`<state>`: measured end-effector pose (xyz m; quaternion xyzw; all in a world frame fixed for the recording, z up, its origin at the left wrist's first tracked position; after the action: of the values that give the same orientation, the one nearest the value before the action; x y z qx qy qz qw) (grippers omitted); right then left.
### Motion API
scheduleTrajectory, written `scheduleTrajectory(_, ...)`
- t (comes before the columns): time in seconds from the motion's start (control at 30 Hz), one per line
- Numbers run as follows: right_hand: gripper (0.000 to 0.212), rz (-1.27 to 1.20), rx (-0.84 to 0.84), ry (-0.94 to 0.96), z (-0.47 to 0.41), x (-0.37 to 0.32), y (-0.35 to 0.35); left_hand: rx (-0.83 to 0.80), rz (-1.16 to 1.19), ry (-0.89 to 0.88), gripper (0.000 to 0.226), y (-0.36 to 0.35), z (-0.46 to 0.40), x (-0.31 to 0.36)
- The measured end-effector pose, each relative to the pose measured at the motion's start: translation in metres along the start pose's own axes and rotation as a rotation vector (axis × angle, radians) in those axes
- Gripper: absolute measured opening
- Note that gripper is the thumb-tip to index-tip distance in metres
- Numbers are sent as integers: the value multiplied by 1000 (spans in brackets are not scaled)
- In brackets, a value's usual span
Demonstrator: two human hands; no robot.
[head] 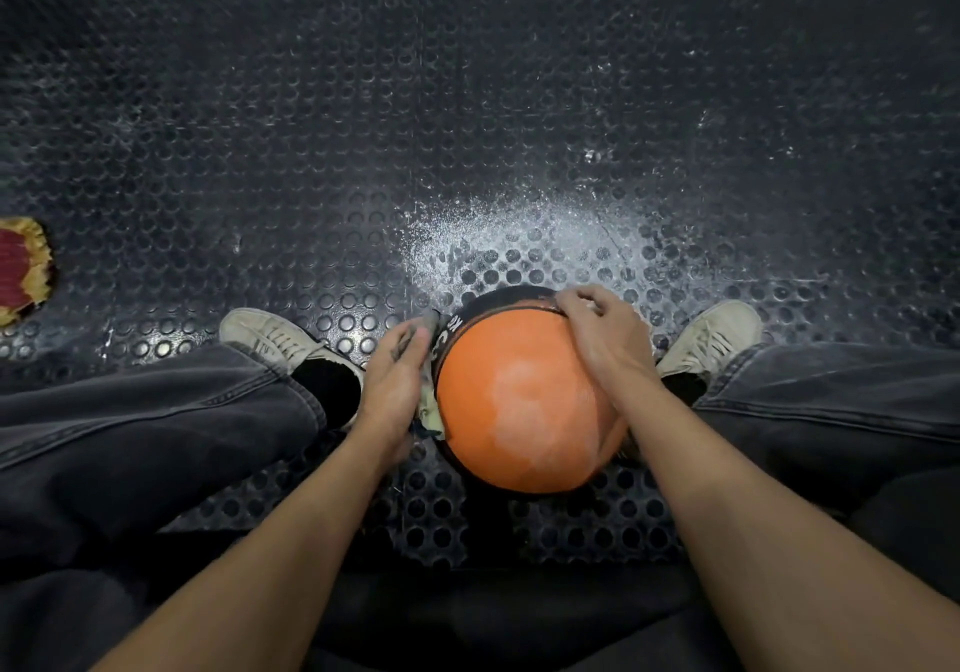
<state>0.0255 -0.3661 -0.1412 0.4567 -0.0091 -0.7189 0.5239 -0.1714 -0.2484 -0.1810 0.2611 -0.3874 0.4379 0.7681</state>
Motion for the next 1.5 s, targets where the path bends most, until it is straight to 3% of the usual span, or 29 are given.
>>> scheduleTrajectory(0.1, 45, 80, -21, 62, -2, -7, -8, 40, -192, -48, 10, 3, 3, 5)
scheduleTrajectory(0.23, 59, 174, 82, -63, 11, 0, -19, 19, -371, -195, 11, 2, 5, 28)
scheduleTrajectory(0.43, 52, 15, 238, -36, 20, 6, -23, -86, -603, -410, 35, 0, 12, 57)
scheduleTrajectory(0.63, 47, -99, 239, -48, 9, 14, -7, -83, -663, -573, 33, -13, 33, 60)
scheduleTrajectory(0.8, 47, -56, 270, -18, 14, 11, -7, -127, -809, -414, 30, -55, -7, 92)
scheduleTrajectory(1.0, 42, -16, 167, 61, 4, 12, -2, -370, -775, -639, 29, -8, 25, 73)
scheduleTrajectory(1.1, 38, 41, 66, 166, 0, 2, -4, -387, -849, -597, 26, -29, 10, 79)
scheduleTrajectory(1.23, 35, 66, 84, 214, 3, 2, -10, -438, -1014, -588, 24, -81, -24, 96)
scheduleTrajectory(1.37, 36, 83, 77, 160, -4, 4, -9, -524, -904, -594, 23, -37, -8, 89)
scheduleTrajectory(1.5, 37, 144, -23, 209, -1, -4, -16, -507, -887, -608, 21, -17, -8, 82)
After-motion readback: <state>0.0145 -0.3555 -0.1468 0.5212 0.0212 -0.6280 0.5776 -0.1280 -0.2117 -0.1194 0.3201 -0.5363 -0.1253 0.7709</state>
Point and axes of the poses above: each hand's wrist, its own z-axis away from the middle knuckle, its own y-axis out of the back of the hand, x = y × z, the point moved 5 cm from there along -z, towards the middle knuckle, and after that the axes turned 1 degree about -x, right-handed, at the moved point
